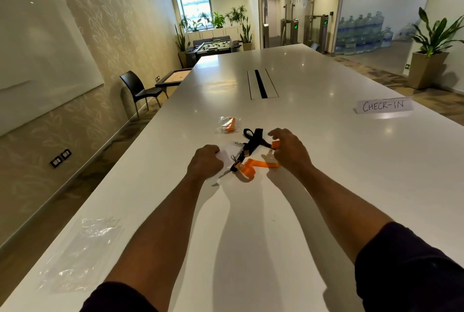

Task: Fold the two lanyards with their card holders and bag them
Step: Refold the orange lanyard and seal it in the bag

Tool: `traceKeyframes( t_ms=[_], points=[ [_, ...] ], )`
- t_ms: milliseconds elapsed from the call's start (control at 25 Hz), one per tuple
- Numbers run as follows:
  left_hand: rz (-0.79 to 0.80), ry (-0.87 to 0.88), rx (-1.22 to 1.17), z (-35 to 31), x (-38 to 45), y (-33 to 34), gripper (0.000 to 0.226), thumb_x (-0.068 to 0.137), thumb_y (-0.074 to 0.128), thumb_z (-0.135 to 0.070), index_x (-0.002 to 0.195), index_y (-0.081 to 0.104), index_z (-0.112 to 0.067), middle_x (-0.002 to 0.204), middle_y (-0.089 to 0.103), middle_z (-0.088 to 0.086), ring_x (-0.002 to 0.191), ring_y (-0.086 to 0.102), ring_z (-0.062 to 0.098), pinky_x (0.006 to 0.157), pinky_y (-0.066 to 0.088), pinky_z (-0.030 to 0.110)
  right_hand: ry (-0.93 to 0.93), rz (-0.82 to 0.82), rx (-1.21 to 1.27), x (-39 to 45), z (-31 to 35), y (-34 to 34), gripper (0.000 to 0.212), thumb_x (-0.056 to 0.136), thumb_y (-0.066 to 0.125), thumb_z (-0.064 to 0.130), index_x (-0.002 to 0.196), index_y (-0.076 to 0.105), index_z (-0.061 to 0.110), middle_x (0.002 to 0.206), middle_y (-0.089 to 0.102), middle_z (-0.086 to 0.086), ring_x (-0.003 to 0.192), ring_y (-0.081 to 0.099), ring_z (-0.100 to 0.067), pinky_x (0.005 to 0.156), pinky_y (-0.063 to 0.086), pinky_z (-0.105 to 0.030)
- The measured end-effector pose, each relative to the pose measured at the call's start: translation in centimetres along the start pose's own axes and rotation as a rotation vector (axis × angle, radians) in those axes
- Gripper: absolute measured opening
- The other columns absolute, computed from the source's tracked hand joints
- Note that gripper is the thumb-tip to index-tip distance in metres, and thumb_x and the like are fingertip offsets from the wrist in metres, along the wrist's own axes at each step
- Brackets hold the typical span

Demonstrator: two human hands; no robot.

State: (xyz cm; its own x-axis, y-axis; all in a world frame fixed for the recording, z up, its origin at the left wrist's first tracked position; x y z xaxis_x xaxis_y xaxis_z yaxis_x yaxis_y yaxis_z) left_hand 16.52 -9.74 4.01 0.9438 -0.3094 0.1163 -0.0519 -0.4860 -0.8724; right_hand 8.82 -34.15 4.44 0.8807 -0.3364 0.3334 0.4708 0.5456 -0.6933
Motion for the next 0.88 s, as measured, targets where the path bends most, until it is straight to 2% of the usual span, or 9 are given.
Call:
traceKeyframes(
  t_ms=[120,240,320,400,480,560,680,800,880],
  points=[
    [-0.029,0.011,-0.032,-0.1,-0.1,-0.9,0.026,0.085,0.058,-0.01,0.11,0.06,-0.007,0.107,0.061,0.01,0.097,0.057,0.028,0.075,0.042,0.031,0.047,-0.036,-0.031,0.0,0.1,-0.6,0.046,0.095,0.059,0.014,0.14,0.055,0.022,0.144,0.057,-0.007,0.122,0.06,-0.026,0.101,0.048,-0.043],
    [-0.02,0.05,-0.084,-0.9,-0.2,-0.9,0.023,0.087,0.061,-0.017,0.108,0.056,-0.011,0.099,0.058,0.004,0.089,0.055,0.024,0.067,0.044,0.028,-0.05,0.24,0.237,-0.8,3.0,2.8,0.056,0.098,0.065,0.031,0.15,0.047,0.024,0.15,0.054,-0.004,0.133,0.054,-0.024,0.11,0.045,-0.045],
    [-0.005,0.075,-0.13,-1.8,-0.3,-0.6,0.02,0.086,0.064,-0.024,0.1,0.054,-0.016,0.094,0.058,0.002,0.084,0.057,0.022,0.061,0.046,0.025,-0.111,0.359,0.325,-1.5,5.1,4.4,0.068,0.091,0.074,0.034,0.151,0.043,0.029,0.143,0.058,0.001,0.121,0.057,-0.013,0.098,0.05,-0.031],
    [0.026,0.082,-0.169,-2.8,-0.5,-0.2,0.022,0.086,0.064,-0.031,0.1,0.056,-0.017,0.094,0.062,0.003,0.085,0.061,0.023,0.068,0.052,0.033,-0.135,0.337,0.328,-1.5,6.2,4.7,0.066,0.089,0.077,0.03,0.148,0.048,0.027,0.134,0.065,0.002,0.108,0.06,-0.007,0.086,0.051,-0.02],
    [0.073,0.075,-0.22,-3.6,-0.6,0.2,0.027,0.086,0.063,-0.032,0.105,0.058,-0.014,0.1,0.066,0.008,0.088,0.063,0.024,0.075,0.054,0.038,-0.111,0.272,0.344,-1.0,6.3,4.4,0.055,0.089,0.077,0.023,0.14,0.057,0.021,0.121,0.071,-0.001,0.098,0.064,-0.006,0.088,0.059,-0.029],
    [0.156,0.025,-0.356,-3.8,-0.9,0.8,0.031,0.086,0.061,-0.026,0.112,0.056,-0.011,0.103,0.067,0.013,0.084,0.067,0.02,0.074,0.054,0.036,-0.061,0.275,0.37,-0.9,5.8,4.4,0.052,0.087,0.078,0.015,0.136,0.06,0.018,0.11,0.07,0.001,0.095,0.065,-0.007,0.094,0.059,-0.039],
    [0.281,-0.049,-0.608,-4.4,-1.8,1.2,0.03,0.079,0.066,-0.023,0.101,0.051,-0.012,0.085,0.061,0.009,0.066,0.062,0.018,0.057,0.05,0.029,-0.026,0.351,0.481,-1.3,5.5,4.5,0.045,0.089,0.075,0.009,0.131,0.062,0.016,0.099,0.071,-0.002,0.097,0.07,-0.018,0.093,0.058,-0.039],
    [0.28,-0.065,-0.794,-4.9,-2.3,0.2,0.038,0.076,0.068,-0.047,0.094,0.048,-0.019,0.076,0.046,0.003,0.055,0.039,0.013,0.046,0.033,0.023,0.02,0.355,0.672,-1.6,5.8,3.5,0.027,0.096,0.064,0.004,0.116,0.067,0.022,0.102,0.067,-0.026,0.09,0.07,-0.031,0.077,0.059,-0.028],
    [0.245,-0.112,-0.92,-4.7,-2.3,-0.7,0.035,0.077,0.064,-0.049,0.096,0.052,-0.023,0.078,0.049,0.006,0.053,0.042,0.013,0.046,0.033,0.023,0.072,0.318,0.77,-1.6,5.5,2.3,0.019,0.101,0.058,0.009,0.116,0.067,0.017,0.096,0.064,-0.026,0.068,0.065,-0.024,0.062,0.057,-0.029]
  ],
)
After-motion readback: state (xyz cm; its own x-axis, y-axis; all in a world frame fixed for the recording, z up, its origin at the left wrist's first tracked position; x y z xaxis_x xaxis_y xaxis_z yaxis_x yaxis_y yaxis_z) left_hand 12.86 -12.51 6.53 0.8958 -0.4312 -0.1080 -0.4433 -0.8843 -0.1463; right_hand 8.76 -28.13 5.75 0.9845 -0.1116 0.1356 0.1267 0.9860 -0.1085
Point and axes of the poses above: each hand's wrist, its own x-axis towards the middle knuckle, its own y-axis out of the palm, z = x × y, the point moved 10 cm from there along x, towards the middle knuckle
